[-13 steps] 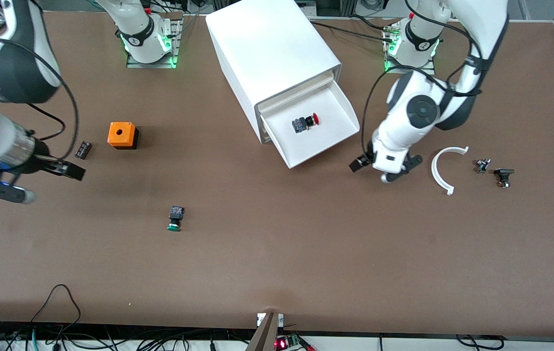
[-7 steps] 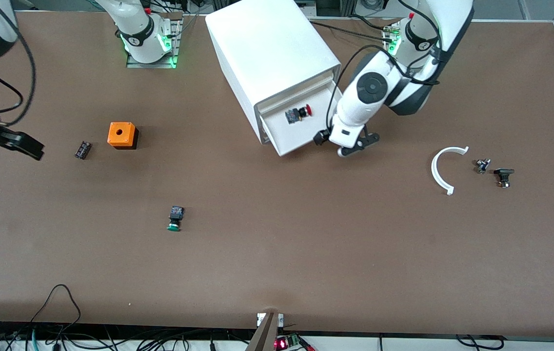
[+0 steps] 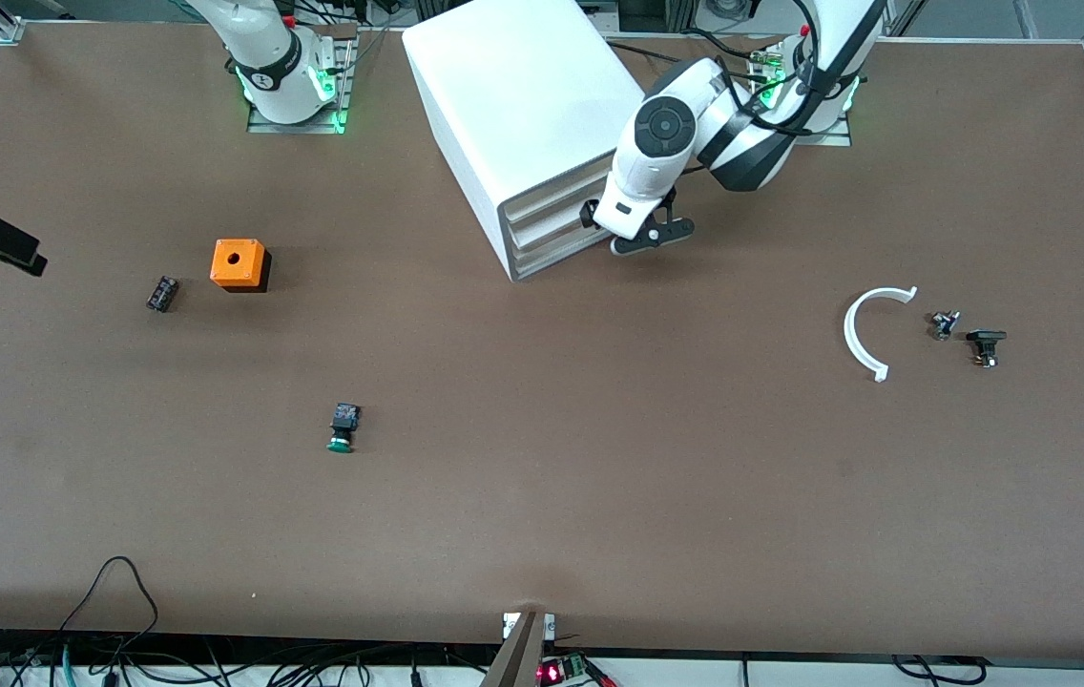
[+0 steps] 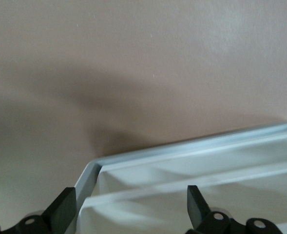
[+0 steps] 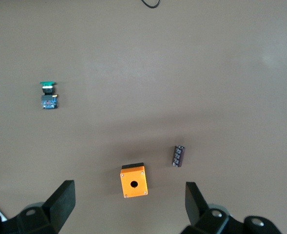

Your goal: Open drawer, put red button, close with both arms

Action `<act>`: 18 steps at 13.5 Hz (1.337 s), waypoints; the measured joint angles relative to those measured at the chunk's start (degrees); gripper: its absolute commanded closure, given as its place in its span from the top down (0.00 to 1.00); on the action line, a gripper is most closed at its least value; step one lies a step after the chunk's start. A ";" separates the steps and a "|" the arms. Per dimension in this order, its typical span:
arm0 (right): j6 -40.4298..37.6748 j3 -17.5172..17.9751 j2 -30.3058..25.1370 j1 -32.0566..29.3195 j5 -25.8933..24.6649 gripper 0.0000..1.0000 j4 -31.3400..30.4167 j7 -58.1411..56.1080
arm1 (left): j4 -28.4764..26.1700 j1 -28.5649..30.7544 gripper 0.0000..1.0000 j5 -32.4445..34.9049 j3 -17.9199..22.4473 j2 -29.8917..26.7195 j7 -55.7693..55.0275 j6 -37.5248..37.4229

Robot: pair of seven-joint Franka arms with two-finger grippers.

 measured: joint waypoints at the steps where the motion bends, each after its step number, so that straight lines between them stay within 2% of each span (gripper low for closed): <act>1: 0.39 -0.32 -1.54 0.00 0.30 1.00 -1.93 -0.33 | -0.03 0.00 1.00 0.00 -0.50 -0.07 0.00 -0.44; 5: 5.18 -0.28 -7.25 0.10 0.35 1.00 -11.41 -1.62 | -0.19 1.70 1.00 0.00 -0.26 -0.27 0.02 -0.70; 9: 5.57 -0.25 -8.46 0.13 0.38 1.00 -12.75 -1.98 | 0.39 11.40 1.00 0.01 2.11 -3.98 0.63 3.70; 11: 5.78 -0.26 -8.46 0.13 0.39 1.00 -12.76 -2.01 | 2.56 14.25 1.00 0.01 4.90 -6.98 0.71 4.84; 14: 6.24 -0.24 -8.47 0.14 0.64 1.00 -12.72 -2.16 | 5.36 15.20 1.00 0.00 9.94 -10.21 0.97 4.49; 16: 5.76 -0.20 -8.47 0.17 0.66 1.00 -12.65 -2.24 | 7.17 15.31 1.00 0.00 13.27 -11.80 7.31 0.56; 18: 5.34 -0.12 -8.38 0.23 0.66 1.00 -12.65 -2.25 | 10.51 15.34 1.00 -2.48 18.30 -13.38 18.65 -6.70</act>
